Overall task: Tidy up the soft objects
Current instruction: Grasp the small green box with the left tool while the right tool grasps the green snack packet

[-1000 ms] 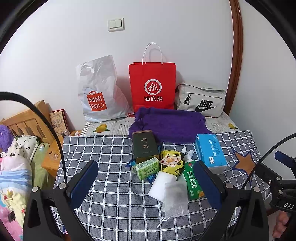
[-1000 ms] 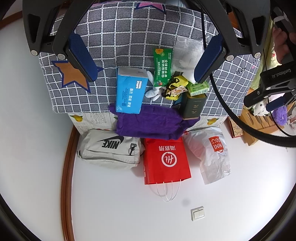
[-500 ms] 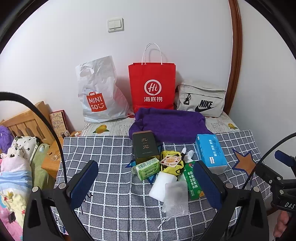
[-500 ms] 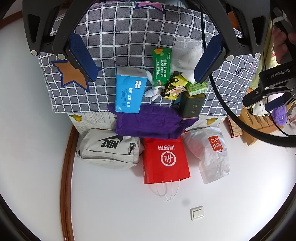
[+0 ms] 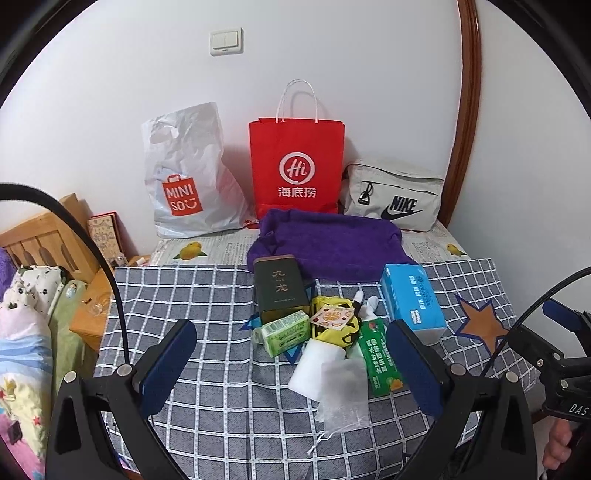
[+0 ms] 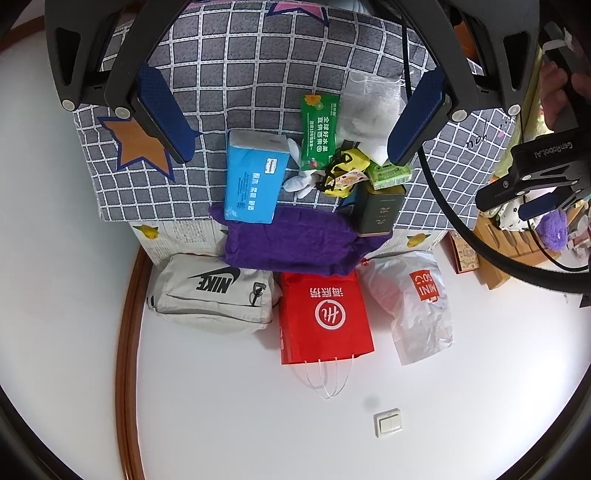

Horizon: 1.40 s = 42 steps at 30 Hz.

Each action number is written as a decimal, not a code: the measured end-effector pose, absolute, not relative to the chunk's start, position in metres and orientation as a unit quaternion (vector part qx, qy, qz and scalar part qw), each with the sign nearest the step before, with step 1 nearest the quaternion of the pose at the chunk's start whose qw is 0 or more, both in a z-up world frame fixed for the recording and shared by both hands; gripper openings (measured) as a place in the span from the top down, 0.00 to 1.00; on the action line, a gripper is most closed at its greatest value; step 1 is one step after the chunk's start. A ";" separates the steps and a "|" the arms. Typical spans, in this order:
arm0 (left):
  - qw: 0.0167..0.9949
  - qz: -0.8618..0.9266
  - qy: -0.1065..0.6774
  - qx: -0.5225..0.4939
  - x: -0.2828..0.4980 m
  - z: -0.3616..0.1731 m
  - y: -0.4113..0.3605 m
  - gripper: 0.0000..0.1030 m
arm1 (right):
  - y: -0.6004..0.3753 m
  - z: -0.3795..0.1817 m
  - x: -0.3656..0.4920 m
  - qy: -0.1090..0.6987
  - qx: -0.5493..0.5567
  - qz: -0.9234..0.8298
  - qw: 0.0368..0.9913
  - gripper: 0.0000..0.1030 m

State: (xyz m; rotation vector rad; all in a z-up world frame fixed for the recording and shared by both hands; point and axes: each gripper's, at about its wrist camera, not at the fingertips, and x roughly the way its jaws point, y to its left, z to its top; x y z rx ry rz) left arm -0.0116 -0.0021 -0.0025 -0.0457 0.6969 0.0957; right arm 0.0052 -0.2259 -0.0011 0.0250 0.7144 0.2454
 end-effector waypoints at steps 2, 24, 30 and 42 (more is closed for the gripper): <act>0.938 0.039 0.344 -0.025 -0.008 -0.005 -0.001 0.00 | -0.226 -0.003 0.007 0.352 0.011 0.120 0.928 0.00; 0.891 0.055 0.448 -0.048 0.077 -0.110 0.033 0.00 | -0.222 -0.069 0.057 0.431 0.014 0.121 0.894 0.00; 0.883 0.035 0.467 -0.043 0.105 -0.135 0.035 0.00 | -0.223 -0.087 0.074 0.451 0.011 0.114 0.885 0.00; 0.877 -0.010 0.481 -0.018 0.140 -0.175 0.044 0.28 | -0.217 -0.130 0.100 0.500 0.014 0.127 0.856 0.01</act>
